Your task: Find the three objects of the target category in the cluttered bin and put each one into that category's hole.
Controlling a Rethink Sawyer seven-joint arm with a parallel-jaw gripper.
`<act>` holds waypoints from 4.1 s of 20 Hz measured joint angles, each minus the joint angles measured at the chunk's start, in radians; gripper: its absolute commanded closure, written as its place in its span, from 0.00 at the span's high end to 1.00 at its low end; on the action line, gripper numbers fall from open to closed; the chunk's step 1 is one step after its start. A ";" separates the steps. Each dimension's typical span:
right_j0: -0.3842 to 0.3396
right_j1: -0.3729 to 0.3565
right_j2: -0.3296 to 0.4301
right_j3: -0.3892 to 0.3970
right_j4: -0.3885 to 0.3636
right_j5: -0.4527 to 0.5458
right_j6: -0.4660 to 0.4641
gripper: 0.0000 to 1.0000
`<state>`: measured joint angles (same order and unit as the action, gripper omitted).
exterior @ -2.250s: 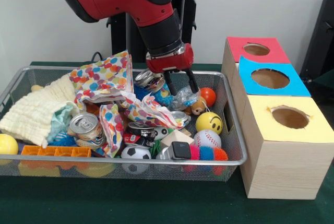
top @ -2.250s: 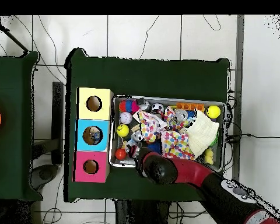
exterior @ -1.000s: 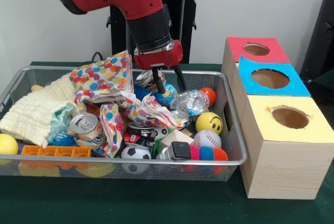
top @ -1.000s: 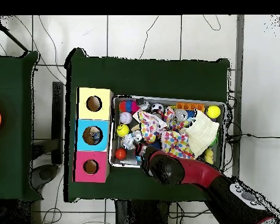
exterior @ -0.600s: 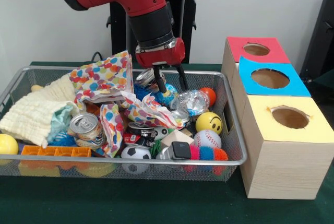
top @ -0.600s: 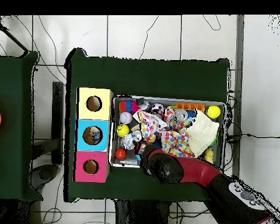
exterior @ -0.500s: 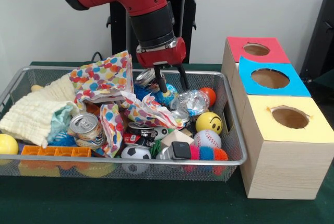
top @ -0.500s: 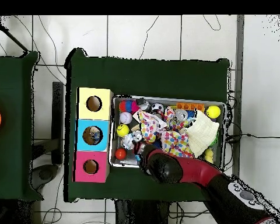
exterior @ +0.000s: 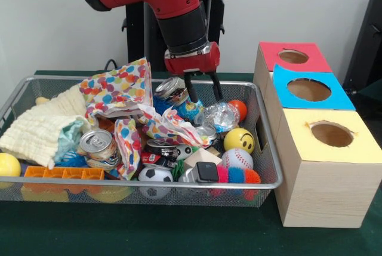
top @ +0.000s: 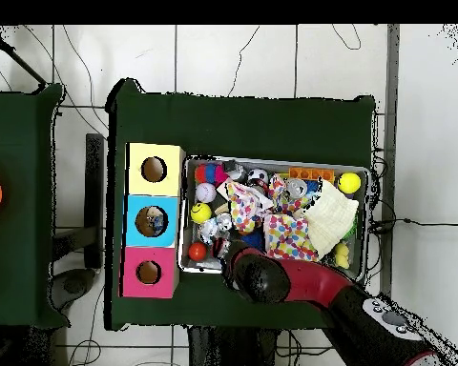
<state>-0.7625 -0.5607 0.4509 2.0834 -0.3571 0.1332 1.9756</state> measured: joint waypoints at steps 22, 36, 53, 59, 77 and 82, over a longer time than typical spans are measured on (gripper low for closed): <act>0.029 -0.007 -0.116 0.149 0.241 -0.198 0.044 1.00; 0.004 -0.001 -0.099 0.216 0.281 -0.238 0.111 1.00; -0.060 0.044 -0.015 0.216 0.281 -0.274 0.112 1.00; -0.061 0.064 0.017 0.216 0.281 -0.275 0.112 1.00; -0.058 0.082 0.031 0.216 0.281 -0.358 0.112 1.00; -0.058 0.082 0.043 0.216 0.281 -0.358 0.112 1.00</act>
<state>-0.8209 -0.4786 0.4939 2.2997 -0.0761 -0.2249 2.0872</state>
